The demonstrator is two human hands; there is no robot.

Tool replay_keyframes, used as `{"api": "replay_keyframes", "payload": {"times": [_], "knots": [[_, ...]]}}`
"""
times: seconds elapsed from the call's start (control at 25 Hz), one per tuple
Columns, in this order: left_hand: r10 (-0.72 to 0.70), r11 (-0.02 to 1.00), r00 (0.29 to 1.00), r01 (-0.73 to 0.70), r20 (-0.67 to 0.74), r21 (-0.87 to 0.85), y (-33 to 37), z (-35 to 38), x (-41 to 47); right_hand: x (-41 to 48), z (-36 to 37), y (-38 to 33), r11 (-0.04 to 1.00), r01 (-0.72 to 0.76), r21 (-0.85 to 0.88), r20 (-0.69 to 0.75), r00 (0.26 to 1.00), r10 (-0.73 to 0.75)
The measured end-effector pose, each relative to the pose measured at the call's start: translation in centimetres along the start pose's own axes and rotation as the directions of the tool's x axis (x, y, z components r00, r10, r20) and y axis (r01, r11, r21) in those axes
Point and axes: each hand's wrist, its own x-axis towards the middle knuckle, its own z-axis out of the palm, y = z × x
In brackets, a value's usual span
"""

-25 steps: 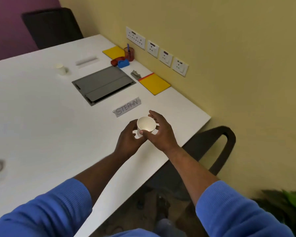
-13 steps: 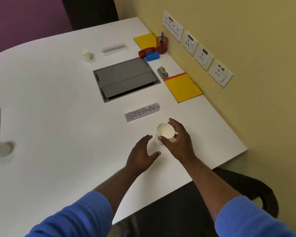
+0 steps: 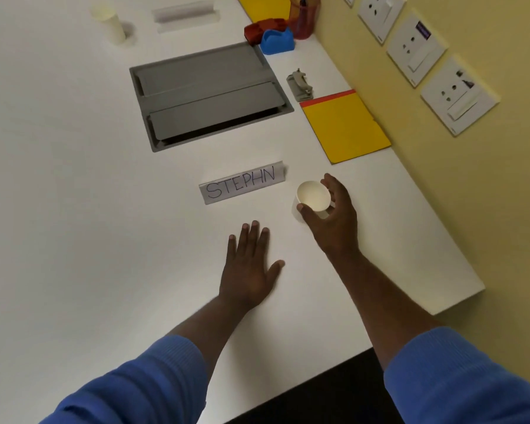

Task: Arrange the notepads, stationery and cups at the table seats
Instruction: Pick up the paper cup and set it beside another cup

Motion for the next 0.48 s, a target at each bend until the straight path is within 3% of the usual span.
{"api": "replay_keyframes", "payload": {"times": [0.48], "knots": [[-0.007, 0.998, 0.999, 0.009, -0.043, 0.059, 0.1, 0.5, -0.1, 8.6, 2.5, 2.7, 0.999, -0.006, -0.041, -0.105, 0.994, 0.001]]}}
